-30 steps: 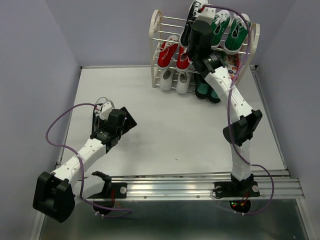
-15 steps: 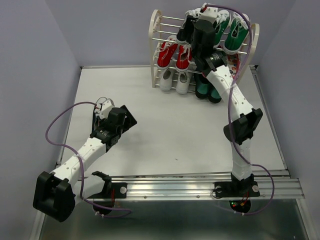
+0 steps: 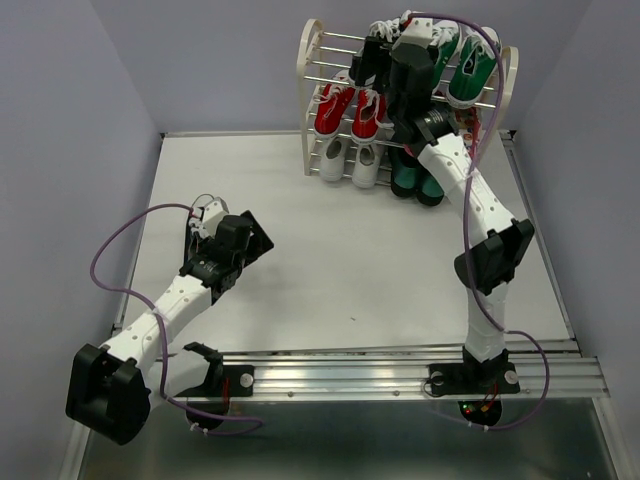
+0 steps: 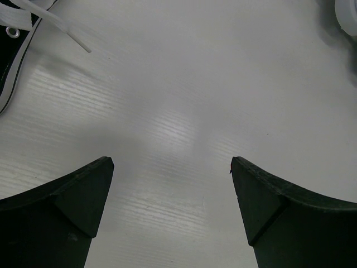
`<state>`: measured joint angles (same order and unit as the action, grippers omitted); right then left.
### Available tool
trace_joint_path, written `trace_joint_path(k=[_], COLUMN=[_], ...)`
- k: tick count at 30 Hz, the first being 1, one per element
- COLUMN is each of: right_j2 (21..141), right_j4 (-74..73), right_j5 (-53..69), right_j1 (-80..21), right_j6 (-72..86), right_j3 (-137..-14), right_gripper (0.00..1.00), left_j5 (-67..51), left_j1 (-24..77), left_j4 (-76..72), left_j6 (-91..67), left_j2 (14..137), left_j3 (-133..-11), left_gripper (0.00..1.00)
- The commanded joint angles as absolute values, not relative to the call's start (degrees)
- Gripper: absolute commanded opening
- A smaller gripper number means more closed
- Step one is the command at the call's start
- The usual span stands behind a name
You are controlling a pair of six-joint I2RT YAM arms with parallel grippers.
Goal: Place and organize the shoes onto the shoe shelf
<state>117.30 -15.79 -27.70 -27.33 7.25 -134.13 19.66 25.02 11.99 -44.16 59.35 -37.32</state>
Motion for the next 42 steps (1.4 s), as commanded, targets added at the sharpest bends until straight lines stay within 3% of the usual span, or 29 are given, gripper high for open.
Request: trace_joint_path(k=[1, 13, 20, 22, 26, 42], right_j2=[111.72, 109.16, 114.51, 115.83, 116.72, 121.38], right_j4=[-11.52, -9.67, -9.23, -6.87, -0.01, 3.16], right_j5=[-19.52, -17.05, -29.69, -39.76, -47.53, -54.05], right_j1=[-27.60, -29.53, -33.74, -34.36, -34.37, -34.37], right_j6=[5.37, -1.40, -5.80, -5.80, -7.47, -9.14], right_j3=[-131.05, -129.03, -132.88, -133.51, -131.14, -132.37], right_gripper=[1.00, 1.00, 1.00, 1.00, 1.00, 1.00], left_j5=[20.39, 18.37, 17.67, 17.49, 17.31, 17.58], left_j1=[24.70, 24.70, 24.70, 24.61, 24.61, 24.70], left_j4=[11.78, 9.67, 9.05, 8.79, 8.61, 8.53], left_j6=[-43.51, -42.36, -42.36, -42.36, -42.63, -43.15], left_j2=[57.75, 56.60, 55.46, 54.94, 53.88, 51.68], left_j3=[-39.55, -37.97, -37.44, -37.18, -36.57, -35.51], left_gripper=[0.99, 0.99, 0.99, 0.99, 0.99, 0.99])
